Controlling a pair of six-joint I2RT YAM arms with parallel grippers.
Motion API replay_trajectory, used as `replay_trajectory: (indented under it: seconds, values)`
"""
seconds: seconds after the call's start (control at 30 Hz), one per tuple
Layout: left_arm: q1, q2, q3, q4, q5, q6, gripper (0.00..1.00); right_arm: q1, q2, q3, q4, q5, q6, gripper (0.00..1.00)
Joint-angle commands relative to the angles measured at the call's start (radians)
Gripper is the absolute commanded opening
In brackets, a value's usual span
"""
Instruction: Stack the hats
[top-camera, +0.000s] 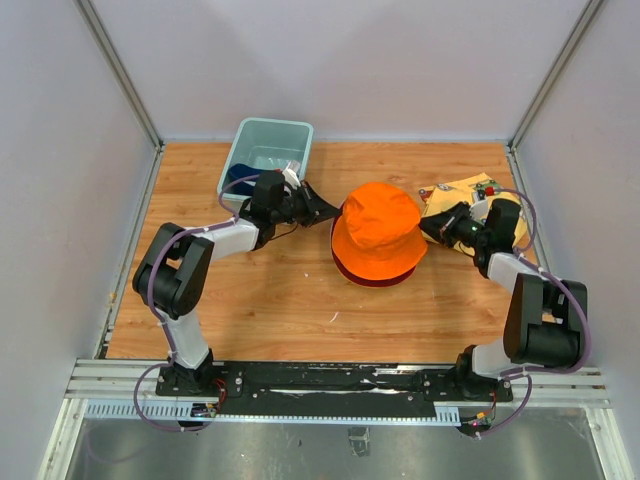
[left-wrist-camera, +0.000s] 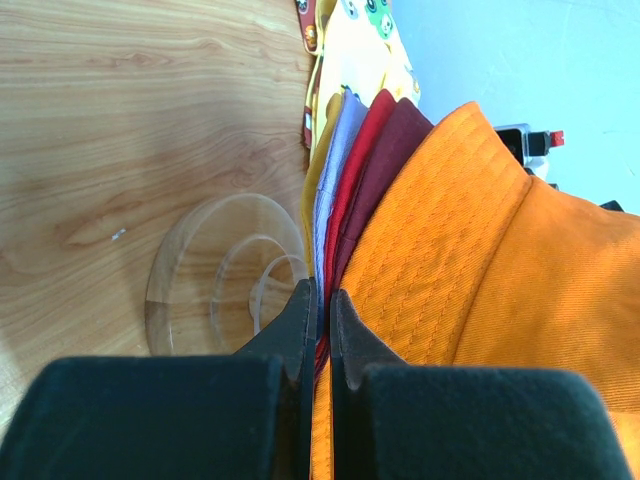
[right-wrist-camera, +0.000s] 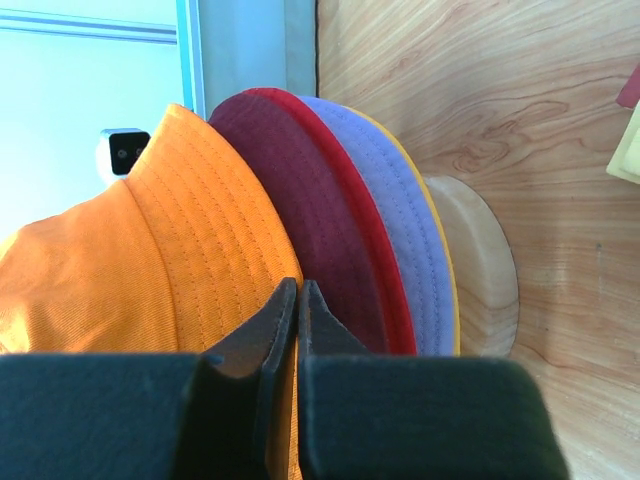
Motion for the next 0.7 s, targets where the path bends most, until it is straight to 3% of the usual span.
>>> replay_trajectory:
  seconds: [0.0,0.07,0.2,0.3,0.43,0.67]
  values:
    - [0.002,0.01,0.003,-0.009,-0.015,0.007,0.0,-0.013,-0.009,-0.002,-0.076,0.046,-0.061,0.01]
    - [0.002,0.005,-0.004,-0.003,-0.014,0.002,0.0,-0.015,-0.016,-0.001,-0.091,0.049,-0.057,0.02]
    - [0.002,0.003,-0.011,0.005,-0.009,-0.008,0.01,-0.039,-0.074,-0.018,-0.105,0.064,-0.032,0.27]
    - [0.002,0.0,-0.011,0.006,-0.005,-0.011,0.0,-0.069,-0.161,-0.031,-0.149,0.085,-0.025,0.41]
    - [0.002,-0.008,-0.016,0.005,-0.001,-0.009,0.0,-0.092,-0.288,-0.054,-0.213,0.099,-0.011,0.49]
    - [0.002,-0.041,-0.07,-0.011,-0.029,-0.015,0.0,-0.099,-0.501,-0.156,-0.338,0.099,0.007,0.52]
